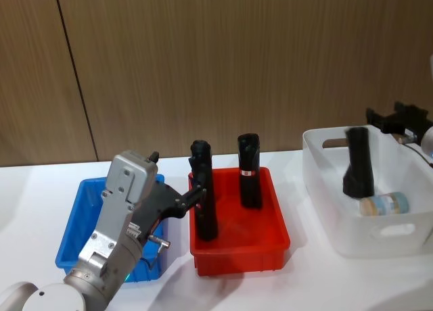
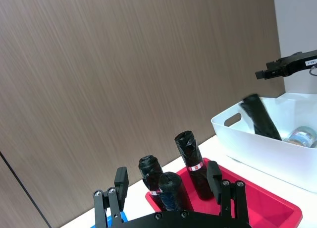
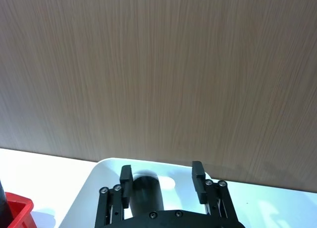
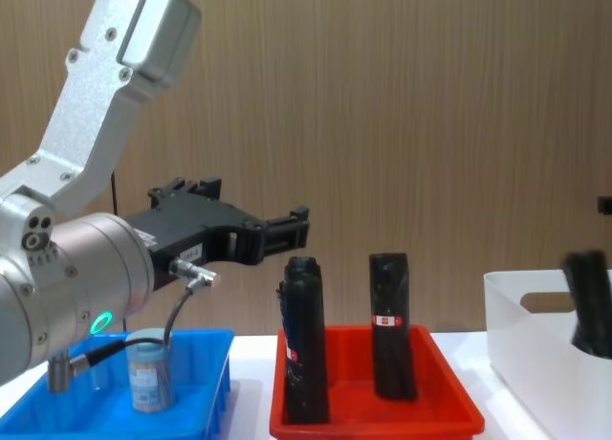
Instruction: Pick the cotton swabs from the blue box and place them into the white box.
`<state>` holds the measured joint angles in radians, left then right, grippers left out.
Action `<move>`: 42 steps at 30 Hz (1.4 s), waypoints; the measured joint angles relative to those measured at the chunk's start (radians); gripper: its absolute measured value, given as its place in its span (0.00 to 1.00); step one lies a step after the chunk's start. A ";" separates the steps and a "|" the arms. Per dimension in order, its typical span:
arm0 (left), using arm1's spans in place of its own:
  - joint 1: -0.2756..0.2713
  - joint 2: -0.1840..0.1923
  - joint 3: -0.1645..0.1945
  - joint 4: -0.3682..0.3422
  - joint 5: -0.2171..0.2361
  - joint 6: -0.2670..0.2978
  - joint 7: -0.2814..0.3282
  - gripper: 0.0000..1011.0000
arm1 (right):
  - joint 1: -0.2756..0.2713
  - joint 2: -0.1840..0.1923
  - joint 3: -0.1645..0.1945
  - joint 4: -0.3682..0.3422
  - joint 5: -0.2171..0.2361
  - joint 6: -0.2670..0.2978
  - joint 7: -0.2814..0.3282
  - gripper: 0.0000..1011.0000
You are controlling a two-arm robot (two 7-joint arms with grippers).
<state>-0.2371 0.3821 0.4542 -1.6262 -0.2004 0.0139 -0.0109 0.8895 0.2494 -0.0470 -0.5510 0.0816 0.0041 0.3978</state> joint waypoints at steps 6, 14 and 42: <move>0.000 0.000 0.000 0.000 0.000 0.000 0.000 0.99 | 0.003 0.001 0.002 0.013 0.002 -0.009 0.005 0.88; 0.000 0.000 0.000 0.000 0.000 0.000 0.000 0.99 | -0.004 0.004 0.006 0.007 0.008 -0.016 0.011 0.99; 0.000 0.000 0.000 0.000 0.000 0.000 0.000 0.99 | -0.034 0.010 0.015 -0.038 0.015 -0.016 0.019 0.99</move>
<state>-0.2372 0.3821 0.4542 -1.6262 -0.2004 0.0139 -0.0109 0.8558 0.2590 -0.0321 -0.5888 0.0968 -0.0122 0.4171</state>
